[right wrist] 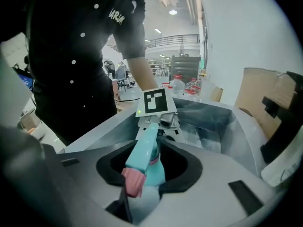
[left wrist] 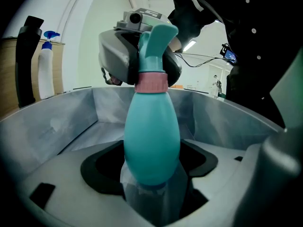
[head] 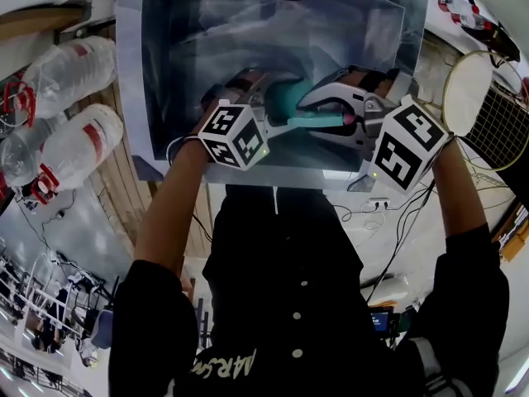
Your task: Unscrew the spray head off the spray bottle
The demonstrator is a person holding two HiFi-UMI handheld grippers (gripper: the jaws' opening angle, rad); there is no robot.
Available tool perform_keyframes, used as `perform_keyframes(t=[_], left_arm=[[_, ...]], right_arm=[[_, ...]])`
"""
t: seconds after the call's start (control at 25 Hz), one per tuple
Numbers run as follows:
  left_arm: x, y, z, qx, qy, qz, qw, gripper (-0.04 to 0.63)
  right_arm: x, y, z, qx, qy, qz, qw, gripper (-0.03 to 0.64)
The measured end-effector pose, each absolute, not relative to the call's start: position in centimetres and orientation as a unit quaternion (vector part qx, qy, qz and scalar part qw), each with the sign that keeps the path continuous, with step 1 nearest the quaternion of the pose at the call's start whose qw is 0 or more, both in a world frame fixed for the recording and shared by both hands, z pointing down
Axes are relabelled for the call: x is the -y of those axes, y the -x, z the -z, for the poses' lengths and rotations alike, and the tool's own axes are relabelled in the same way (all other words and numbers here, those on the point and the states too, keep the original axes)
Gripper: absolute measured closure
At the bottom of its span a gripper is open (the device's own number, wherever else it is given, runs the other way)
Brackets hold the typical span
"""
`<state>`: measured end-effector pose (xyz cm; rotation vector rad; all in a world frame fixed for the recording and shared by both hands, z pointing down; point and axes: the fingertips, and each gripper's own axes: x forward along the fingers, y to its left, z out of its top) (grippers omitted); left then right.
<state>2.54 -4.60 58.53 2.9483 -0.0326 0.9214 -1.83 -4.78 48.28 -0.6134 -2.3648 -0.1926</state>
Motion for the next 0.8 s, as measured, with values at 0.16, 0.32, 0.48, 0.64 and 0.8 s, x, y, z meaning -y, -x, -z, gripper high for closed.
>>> perform_keyframes(t=[0.16, 0.32, 0.48, 0.64, 0.8], left_arm=[[4.6, -2.6, -58.6, 0.014, -0.954, -0.299, 0.026, 0.218], [4.5, -2.5, -58.6, 0.018, -0.954, -0.299, 0.027, 0.218], [4.4, -2.6, -58.6, 0.023, -0.954, -0.298, 0.03, 0.218], [4.4, -2.7, -58.7, 0.03, -0.954, -0.296, 0.031, 0.218], [4.4, -2.7, -58.7, 0.036, -0.954, -0.294, 0.034, 0.218]], right_arm=[[6.4, 0.8, -47.4, 0.927, 0.15, 0.026, 0.343, 0.379], [8.3, -2.7, -45.5, 0.941, -0.016, -0.059, 0.332, 0.337], [8.8, -3.9, -43.2, 0.931, -0.227, -0.182, 0.221, 0.347], [5.5, -2.7, -44.8, 0.908, -0.272, -0.215, 0.233, 0.342], [4.5, -1.8, -46.4, 0.883, -0.309, -0.256, 0.242, 0.339]])
